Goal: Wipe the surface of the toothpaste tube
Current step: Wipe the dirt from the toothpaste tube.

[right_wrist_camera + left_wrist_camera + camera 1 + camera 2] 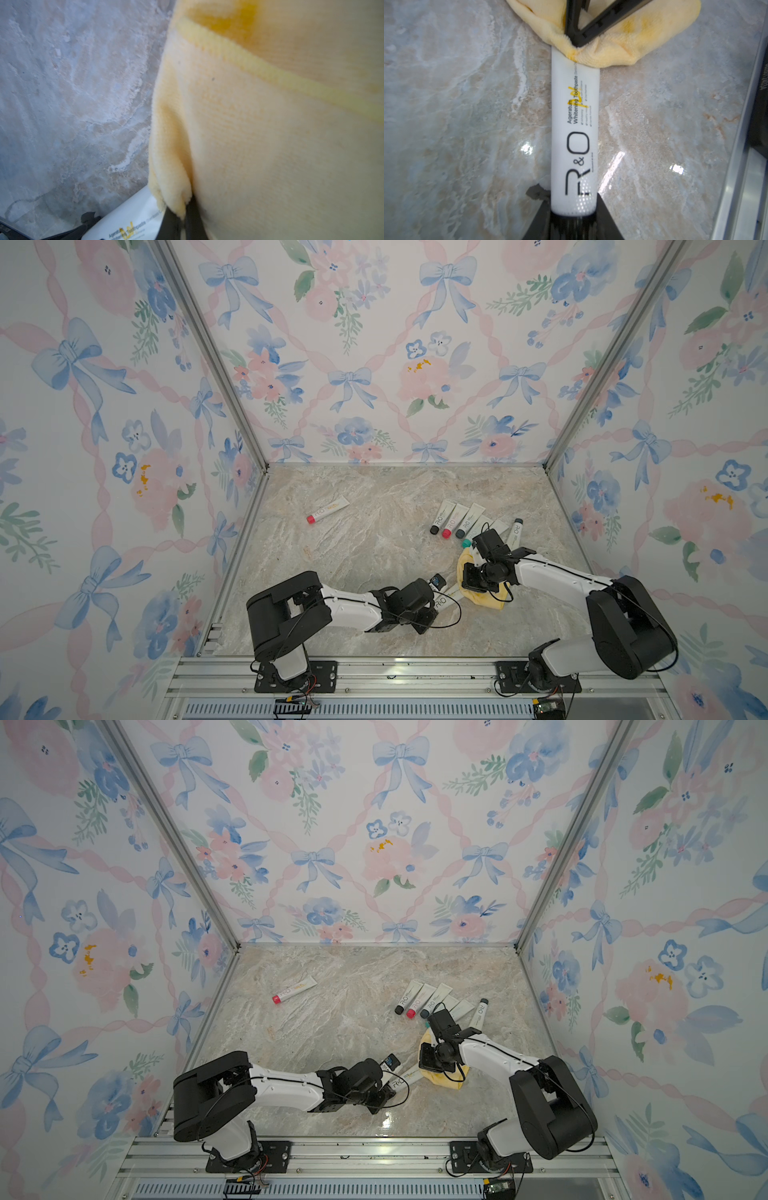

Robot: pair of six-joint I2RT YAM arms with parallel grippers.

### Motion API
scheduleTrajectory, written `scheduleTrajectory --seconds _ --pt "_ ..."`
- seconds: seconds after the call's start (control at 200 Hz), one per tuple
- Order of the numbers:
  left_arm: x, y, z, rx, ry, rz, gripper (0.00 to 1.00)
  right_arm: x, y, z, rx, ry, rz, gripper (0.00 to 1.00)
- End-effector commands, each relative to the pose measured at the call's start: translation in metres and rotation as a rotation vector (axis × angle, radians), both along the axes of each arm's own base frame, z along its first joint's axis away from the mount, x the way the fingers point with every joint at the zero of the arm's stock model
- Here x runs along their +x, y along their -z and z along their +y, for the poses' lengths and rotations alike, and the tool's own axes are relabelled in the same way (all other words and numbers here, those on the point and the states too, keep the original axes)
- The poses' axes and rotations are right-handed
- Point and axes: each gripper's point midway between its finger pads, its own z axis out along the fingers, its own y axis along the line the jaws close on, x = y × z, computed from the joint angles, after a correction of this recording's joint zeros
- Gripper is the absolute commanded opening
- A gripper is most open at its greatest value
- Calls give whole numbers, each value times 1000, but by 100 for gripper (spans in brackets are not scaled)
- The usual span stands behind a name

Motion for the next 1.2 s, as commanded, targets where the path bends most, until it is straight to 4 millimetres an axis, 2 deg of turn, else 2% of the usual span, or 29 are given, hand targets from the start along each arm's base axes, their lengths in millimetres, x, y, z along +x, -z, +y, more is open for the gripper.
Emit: scheduleTrajectory --seconds 0.0,0.2,0.345,0.44,0.525,0.6,0.705,0.79,0.97,1.1,1.195 --pt "-21 47 36 191 3 103 29 -41 11 23 59 -72 117 6" --pt "-19 44 29 175 10 96 29 -61 7 44 129 -88 155 7" --pt "-18 44 30 177 9 94 29 -66 10 44 124 -98 175 7" --pt "-18 45 32 178 7 93 29 -63 15 23 20 -97 162 7" --pt "-18 44 33 177 3 91 29 -50 14 -7 -119 -88 115 6" --pt "-19 43 34 176 4 89 29 -38 10 -24 -181 -58 84 7" --pt "-19 43 36 176 0 90 29 -27 10 -35 -207 -33 71 6" --pt "-20 44 38 178 -3 89 30 -24 14 -35 -211 -34 74 6" --pt "-19 45 37 176 -4 90 30 -31 16 -7 -95 -60 93 6" --pt "-19 45 35 172 0 90 30 -45 8 24 40 -92 124 7" --pt "-19 45 35 174 0 89 30 -57 2 39 99 -96 137 7"
